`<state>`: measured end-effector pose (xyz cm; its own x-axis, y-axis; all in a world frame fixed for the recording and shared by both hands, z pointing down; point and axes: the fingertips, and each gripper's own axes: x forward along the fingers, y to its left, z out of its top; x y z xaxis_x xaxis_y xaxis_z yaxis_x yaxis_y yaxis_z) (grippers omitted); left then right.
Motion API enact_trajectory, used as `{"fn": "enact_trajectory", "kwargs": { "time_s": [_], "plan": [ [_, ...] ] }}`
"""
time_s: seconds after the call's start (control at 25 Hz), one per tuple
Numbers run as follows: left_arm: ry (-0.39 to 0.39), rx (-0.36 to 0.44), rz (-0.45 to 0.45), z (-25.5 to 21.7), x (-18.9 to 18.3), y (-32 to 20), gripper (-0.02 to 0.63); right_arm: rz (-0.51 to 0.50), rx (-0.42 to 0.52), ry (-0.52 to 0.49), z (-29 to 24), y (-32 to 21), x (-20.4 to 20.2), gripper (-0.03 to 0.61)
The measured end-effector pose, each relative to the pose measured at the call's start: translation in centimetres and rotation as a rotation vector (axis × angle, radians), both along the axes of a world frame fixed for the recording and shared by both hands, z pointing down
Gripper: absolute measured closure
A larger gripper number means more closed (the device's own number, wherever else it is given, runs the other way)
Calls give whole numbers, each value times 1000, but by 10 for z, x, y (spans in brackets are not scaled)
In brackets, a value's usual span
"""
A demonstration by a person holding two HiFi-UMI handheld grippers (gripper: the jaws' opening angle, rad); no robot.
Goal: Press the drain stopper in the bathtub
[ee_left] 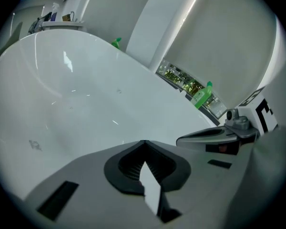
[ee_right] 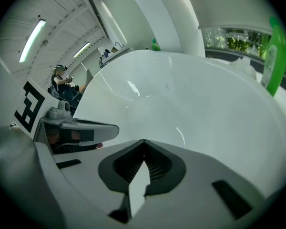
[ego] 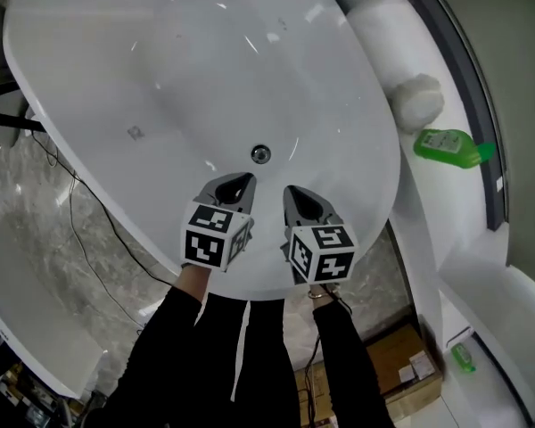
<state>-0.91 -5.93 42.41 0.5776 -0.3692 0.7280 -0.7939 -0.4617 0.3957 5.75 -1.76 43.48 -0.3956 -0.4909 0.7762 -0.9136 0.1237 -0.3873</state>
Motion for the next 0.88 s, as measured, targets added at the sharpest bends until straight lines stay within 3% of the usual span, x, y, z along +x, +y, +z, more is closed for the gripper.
{"fn": "enact_trajectory", "kwargs": {
  "time_s": [0.88],
  "plan": [
    [-54,-131,13,157,18,-31,606,60,-144,-48,139,-21,1,577]
  ]
}}
